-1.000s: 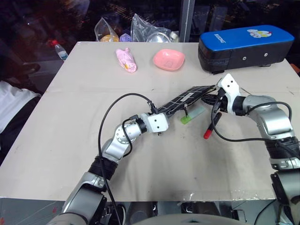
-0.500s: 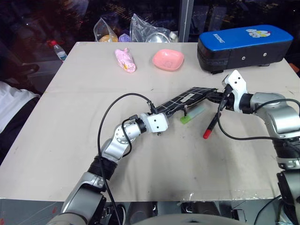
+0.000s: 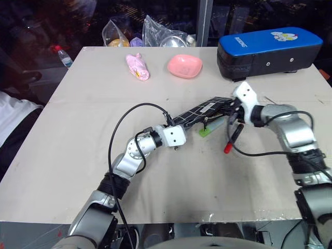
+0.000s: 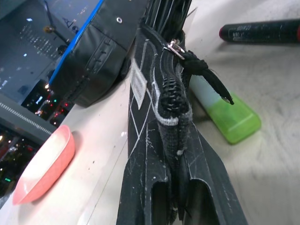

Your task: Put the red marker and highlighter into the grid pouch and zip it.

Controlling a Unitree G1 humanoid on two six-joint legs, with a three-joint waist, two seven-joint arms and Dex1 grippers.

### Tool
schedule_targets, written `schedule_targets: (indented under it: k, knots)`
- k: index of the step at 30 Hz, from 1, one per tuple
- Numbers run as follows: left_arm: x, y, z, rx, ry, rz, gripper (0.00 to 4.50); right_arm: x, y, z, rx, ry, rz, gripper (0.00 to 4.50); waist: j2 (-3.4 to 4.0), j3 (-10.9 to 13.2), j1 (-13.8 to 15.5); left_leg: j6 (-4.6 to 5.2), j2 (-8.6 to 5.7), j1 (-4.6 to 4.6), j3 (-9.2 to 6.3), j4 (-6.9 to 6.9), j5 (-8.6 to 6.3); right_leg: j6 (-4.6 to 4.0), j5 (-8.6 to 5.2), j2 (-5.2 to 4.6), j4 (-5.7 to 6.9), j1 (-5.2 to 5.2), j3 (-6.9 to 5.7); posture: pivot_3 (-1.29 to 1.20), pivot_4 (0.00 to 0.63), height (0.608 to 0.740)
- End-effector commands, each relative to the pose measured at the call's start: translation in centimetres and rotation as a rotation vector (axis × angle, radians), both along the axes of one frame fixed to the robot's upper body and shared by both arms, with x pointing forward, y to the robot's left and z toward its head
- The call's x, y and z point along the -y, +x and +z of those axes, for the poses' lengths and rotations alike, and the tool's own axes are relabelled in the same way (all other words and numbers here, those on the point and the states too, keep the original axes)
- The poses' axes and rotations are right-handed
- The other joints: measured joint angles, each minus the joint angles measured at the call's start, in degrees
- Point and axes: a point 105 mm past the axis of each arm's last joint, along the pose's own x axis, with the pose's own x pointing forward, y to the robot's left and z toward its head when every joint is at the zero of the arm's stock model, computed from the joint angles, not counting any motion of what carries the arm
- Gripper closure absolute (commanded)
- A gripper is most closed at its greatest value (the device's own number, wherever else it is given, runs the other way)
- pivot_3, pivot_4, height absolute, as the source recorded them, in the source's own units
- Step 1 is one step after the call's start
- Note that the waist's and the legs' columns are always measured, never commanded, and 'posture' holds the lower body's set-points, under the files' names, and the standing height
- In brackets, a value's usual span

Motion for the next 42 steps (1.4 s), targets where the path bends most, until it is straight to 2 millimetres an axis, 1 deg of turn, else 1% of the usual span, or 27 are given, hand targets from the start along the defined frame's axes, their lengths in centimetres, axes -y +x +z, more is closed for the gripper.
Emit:
schedule_targets:
  k: [1,4,6,7,9,10,11,12,13,14,15,17,22,24,28,31,32,36,39,41,42]
  knots:
    - [0.1,0.4,1.5,0.051,-0.028,0.0,4.5,-2.1,-0.6,1.4,0.183,-0.072,0.135,4.45,0.0,0.0,0.3,0.0,0.0,-0.01,0.0,0.0,0.0,0.0,0.0,0.0,-0.01,0.0,0.0,0.0,0.15,0.74]
    - [-0.1,0.8,1.8,0.058,-0.034,0.019,4.5,-3.5,-1.2,1.7,0.346,-0.14,0.257,4.45,0.0,0.0,0.4,0.0,-0.02,-0.03,0.06,0.03,0.0,0.01,0.0,-0.04,-0.06,0.01,0.01,0.0,0.15,0.74]
    - [-0.2,0.9,1.9,0.06,-0.037,0.03,4.5,-3.6,-1.0,1.2,0.46,-0.271,0.323,4.45,0.01,0.0,0.3,0.0,-0.03,-0.03,0.08,0.04,0.0,0.01,0.0,-0.05,-0.05,0.02,0.03,0.0,0.15,0.74]
    - [-0.2,1.0,1.9,0.061,-0.038,0.035,4.5,-3.4,-0.9,0.9,0.499,-0.327,0.352,4.23,0.03,0.0,0.2,0.0,-0.03,-0.02,0.08,0.04,0.0,0.01,0.0,-0.04,-0.03,0.01,0.03,0.0,0.15,0.74]
    - [-0.3,1.0,1.9,0.063,-0.041,0.042,4.5,-3.1,-0.4,0.8,0.554,-0.383,0.37,3.69,0.03,0.0,0.1,-0.01,-0.03,0.0,0.09,0.04,0.01,0.01,0.0,-0.04,-0.01,0.01,0.03,0.0,0.15,0.74]
    - [-0.3,1.1,1.9,0.063,-0.042,0.046,4.5,-3.0,-0.2,0.8,0.58,-0.4,0.378,3.31,0.03,0.0,0.1,-0.01,-0.02,0.01,0.1,0.04,0.01,0.01,0.0,-0.04,-0.01,0.01,0.03,0.0,0.15,0.74]
    - [-0.3,1.1,1.9,0.063,-0.043,0.049,4.5,-2.9,-0.1,0.9,0.601,-0.416,0.383,2.82,0.03,0.0,0.1,-0.01,-0.02,0.01,0.13,0.03,0.01,0.01,0.0,-0.03,-0.01,0.01,0.03,0.0,0.15,0.74]
    - [-0.4,1.1,1.9,0.062,-0.045,0.055,4.5,-2.9,0.0,1.0,0.623,-0.423,0.388,2.16,0.03,0.0,0.1,-0.02,0.0,0.01,0.22,0.02,0.01,0.01,0.0,-0.02,-0.01,0.01,0.03,0.0,0.15,0.74]
    - [-0.4,1.1,1.9,0.061,-0.048,0.06,4.5,-2.9,0.1,1.1,0.637,-0.428,0.39,1.97,0.03,0.0,0.1,-0.02,0.0,0.01,0.23,0.02,0.01,0.01,0.0,-0.02,-0.01,0.01,0.03,0.0,0.15,0.74]
    - [-0.4,1.1,1.8,0.058,-0.051,0.065,4.5,-2.9,0.1,1.1,0.651,-0.435,0.394,1.49,0.04,0.0,0.1,-0.03,0.01,0.01,0.28,0.02,0.02,0.01,0.0,-0.02,-0.01,0.01,0.02,0.0,0.15,0.74]
    - [-0.5,1.2,1.8,0.054,-0.057,0.074,4.5,-2.9,0.2,1.2,0.66,-0.439,0.397,1.14,0.04,0.0,0.1,-0.04,0.01,0.01,0.35,0.01,0.02,0.01,0.0,-0.02,-0.02,0.0,0.02,0.0,0.15,0.74]
    - [-0.5,1.2,1.8,0.049,-0.067,0.086,4.5,-2.9,0.2,1.1,0.668,-0.446,0.402,0.03,0.04,0.0,0.1,-0.04,0.02,0.02,0.43,0.02,0.03,0.01,0.0,-0.03,-0.01,0.01,0.03,0.0,0.15,0.74]
    - [0.0,1.2,1.7,0.04,-0.085,0.094,4.5,-3.0,0.1,1.3,0.684,-0.442,0.405,0.03,0.04,0.0,0.1,-0.05,0.02,0.03,0.45,0.03,0.03,0.01,0.0,-0.03,0.0,0.01,0.03,0.0,0.15,0.74]
    - [-0.1,1.2,1.8,0.041,-0.09,0.105,4.5,-2.8,0.0,2.0,0.685,-0.403,0.384,0.03,0.04,0.0,0.1,-0.06,0.02,0.03,0.45,0.03,0.03,0.01,0.0,-0.03,0.01,0.01,0.04,0.0,0.15,0.74]
    - [-1.1,1.4,2.0,0.044,-0.098,0.142,4.5,-1.9,-0.7,4.3,0.651,-0.237,0.307,0.03,0.04,0.0,0.2,-0.07,0.03,0.03,0.44,0.03,0.04,0.01,0.0,-0.03,0.01,0.01,0.04,0.0,0.15,0.74]
    - [-1.7,1.4,2.0,0.045,-0.098,0.158,4.5,-0.9,-2.0,5.4,0.586,-0.097,0.265,0.03,0.04,0.0,0.3,-0.07,0.04,0.02,0.41,0.02,0.04,0.01,0.0,-0.04,0.0,0.02,0.02,0.0,0.15,0.74]
    - [-1.9,1.3,2.0,0.045,-0.098,0.161,4.5,-0.4,-2.3,5.7,0.55,-0.042,0.227,0.03,0.05,0.0,0.3,-0.07,0.05,0.02,0.35,0.02,0.04,0.01,0.0,-0.04,-0.01,0.02,0.02,0.0,0.15,0.74]
    - [-2.2,1.2,2.1,0.044,-0.098,0.169,4.5,2.4,-3.2,5.4,0.401,0.1,0.036,0.03,0.04,0.0,0.5,-0.06,0.04,0.03,0.13,0.04,0.04,0.0,0.0,-0.04,0.03,0.03,0.03,0.0,0.15,0.74]
    - [-2.3,1.2,2.1,0.042,-0.099,0.173,4.5,4.1,-3.8,4.4,0.309,0.147,-0.095,0.03,0.04,0.0,0.6,-0.06,0.02,0.02,0.09,0.03,0.03,0.0,0.01,-0.05,0.02,0.04,0.05,0.0,0.15,0.74]
    - [-2.4,1.2,2.1,0.04,-0.099,0.174,4.5,4.7,-4.1,3.9,0.262,0.163,-0.159,0.03,0.04,0.0,0.7,-0.05,0.01,0.02,0.06,0.03,0.03,0.0,0.0,-0.04,0.03,0.04,0.05,0.0,0.15,0.74]
    - [-2.4,1.2,2.1,0.04,-0.098,0.175,4.5,5.1,-4.4,3.3,0.228,0.18,-0.205,0.03,0.04,0.0,0.6,-0.05,0.01,0.03,0.06,0.03,0.03,0.0,0.0,-0.04,0.03,0.04,0.05,0.0,0.15,0.74]
